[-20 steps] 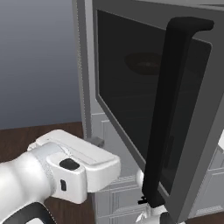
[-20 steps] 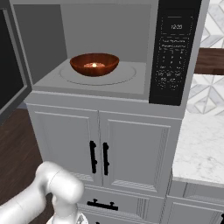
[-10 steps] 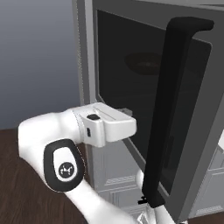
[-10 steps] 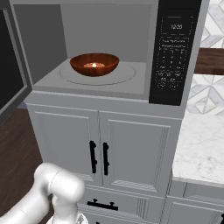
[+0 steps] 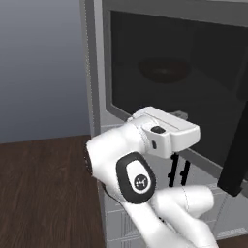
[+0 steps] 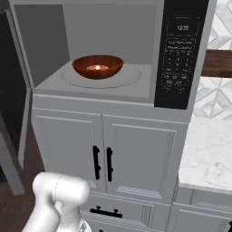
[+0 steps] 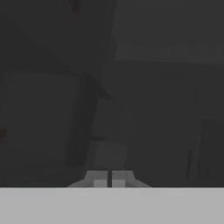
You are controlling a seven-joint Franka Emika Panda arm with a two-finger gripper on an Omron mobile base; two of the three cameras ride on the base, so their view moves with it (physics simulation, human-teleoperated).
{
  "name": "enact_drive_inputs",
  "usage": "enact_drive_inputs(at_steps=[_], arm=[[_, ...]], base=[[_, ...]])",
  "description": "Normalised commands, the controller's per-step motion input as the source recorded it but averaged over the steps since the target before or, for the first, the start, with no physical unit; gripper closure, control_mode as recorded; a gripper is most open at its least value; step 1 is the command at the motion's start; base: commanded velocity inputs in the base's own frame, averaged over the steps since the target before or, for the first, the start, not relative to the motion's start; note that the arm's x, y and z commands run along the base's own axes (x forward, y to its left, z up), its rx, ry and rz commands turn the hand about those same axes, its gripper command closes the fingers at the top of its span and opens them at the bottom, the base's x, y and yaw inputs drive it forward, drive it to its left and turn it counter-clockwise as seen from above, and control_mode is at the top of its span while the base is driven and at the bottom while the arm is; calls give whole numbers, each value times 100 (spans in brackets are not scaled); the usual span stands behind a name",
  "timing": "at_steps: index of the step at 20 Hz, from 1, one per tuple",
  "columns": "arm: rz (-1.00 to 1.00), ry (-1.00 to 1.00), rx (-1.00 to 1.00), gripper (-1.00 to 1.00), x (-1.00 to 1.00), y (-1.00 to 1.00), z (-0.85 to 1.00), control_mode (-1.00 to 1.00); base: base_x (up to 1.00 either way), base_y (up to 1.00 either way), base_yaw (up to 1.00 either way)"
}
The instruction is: Open the microwave, place the bowl with waffle inside the microwave, then close the microwave door and turn it on.
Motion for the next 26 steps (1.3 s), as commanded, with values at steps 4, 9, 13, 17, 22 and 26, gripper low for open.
enact_drive_inputs(at_steps=[4, 9, 13, 17, 22, 26], arm=[[7, 4, 5, 100, 72, -40, 83, -100], [16, 14, 16, 100, 98, -39, 52, -100], [31, 11, 19, 100, 54, -38, 42, -100], [45, 10, 15, 100, 21, -62, 5, -100], [48, 23, 14, 100, 74, -60, -16, -100], [47, 15, 14, 100, 100, -35, -39, -100]], base=[[0, 0, 0], [0, 0, 0], [0, 0, 0], [0, 0, 0], [0, 0, 0], [0, 0, 0]])
